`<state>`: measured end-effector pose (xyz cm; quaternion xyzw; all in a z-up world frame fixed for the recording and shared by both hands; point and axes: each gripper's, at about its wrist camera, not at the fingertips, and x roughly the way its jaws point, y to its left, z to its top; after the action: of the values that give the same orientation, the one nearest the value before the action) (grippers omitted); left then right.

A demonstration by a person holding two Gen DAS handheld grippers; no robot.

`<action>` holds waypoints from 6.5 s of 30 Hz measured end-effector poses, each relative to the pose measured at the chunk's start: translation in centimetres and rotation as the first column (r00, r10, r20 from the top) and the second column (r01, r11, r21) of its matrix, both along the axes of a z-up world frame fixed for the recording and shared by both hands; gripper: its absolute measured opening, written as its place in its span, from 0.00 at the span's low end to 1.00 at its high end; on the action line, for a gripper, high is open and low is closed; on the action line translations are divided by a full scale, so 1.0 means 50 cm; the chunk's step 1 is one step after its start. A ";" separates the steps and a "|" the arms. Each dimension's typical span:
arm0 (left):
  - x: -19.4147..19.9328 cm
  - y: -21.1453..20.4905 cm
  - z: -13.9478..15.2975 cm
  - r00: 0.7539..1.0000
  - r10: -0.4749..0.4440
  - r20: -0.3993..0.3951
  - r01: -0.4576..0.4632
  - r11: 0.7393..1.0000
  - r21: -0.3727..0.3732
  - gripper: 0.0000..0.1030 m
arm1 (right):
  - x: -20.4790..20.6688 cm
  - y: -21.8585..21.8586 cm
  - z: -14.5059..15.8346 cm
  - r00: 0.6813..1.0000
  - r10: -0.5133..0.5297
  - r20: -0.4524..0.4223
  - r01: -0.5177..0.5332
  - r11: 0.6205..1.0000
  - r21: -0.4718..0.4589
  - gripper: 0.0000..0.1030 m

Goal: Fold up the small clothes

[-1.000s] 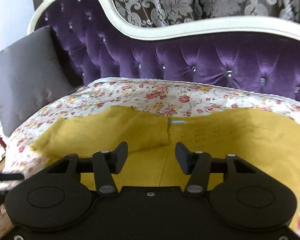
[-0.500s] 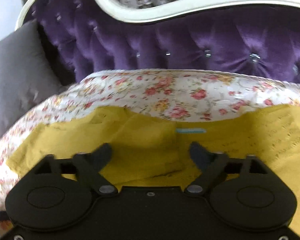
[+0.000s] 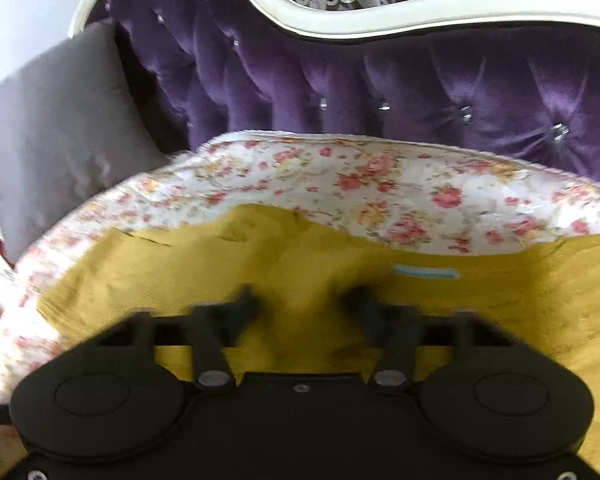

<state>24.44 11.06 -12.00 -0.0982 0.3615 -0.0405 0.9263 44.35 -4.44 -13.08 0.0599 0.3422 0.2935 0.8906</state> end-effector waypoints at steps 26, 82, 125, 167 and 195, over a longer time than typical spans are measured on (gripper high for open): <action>0.001 -0.002 -0.003 1.000 -0.002 -0.002 0.002 1.000 0.004 0.80 | -0.073 -0.250 0.031 0.917 -0.390 0.083 0.399 0.893 -0.209 0.76; 0.003 -0.016 -0.005 1.000 0.004 -0.008 -0.004 0.999 0.042 0.80 | -0.134 -0.555 0.054 0.801 -0.586 0.122 0.594 0.752 -0.285 0.51; 0.292 -0.302 -0.024 0.973 -0.233 -0.001 0.227 0.947 0.227 0.80 | -0.067 -0.762 0.036 0.759 -0.644 0.099 0.648 0.733 -0.208 0.13; 0.395 -0.369 -0.013 0.932 -0.341 -0.123 0.288 0.901 -0.324 0.79 | -0.256 -0.268 0.003 0.957 -0.268 0.109 0.278 0.956 -0.091 0.49; 0.312 -0.239 0.267 0.940 -0.313 0.133 0.323 0.944 -0.064 0.03 | -0.272 -0.223 -0.013 0.959 -0.245 0.143 0.269 0.945 -0.187 0.58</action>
<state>40.04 -0.91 1.37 -0.0751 0.3137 -0.2110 0.9227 30.73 -15.57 -13.74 -0.0052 0.3068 0.1409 0.9413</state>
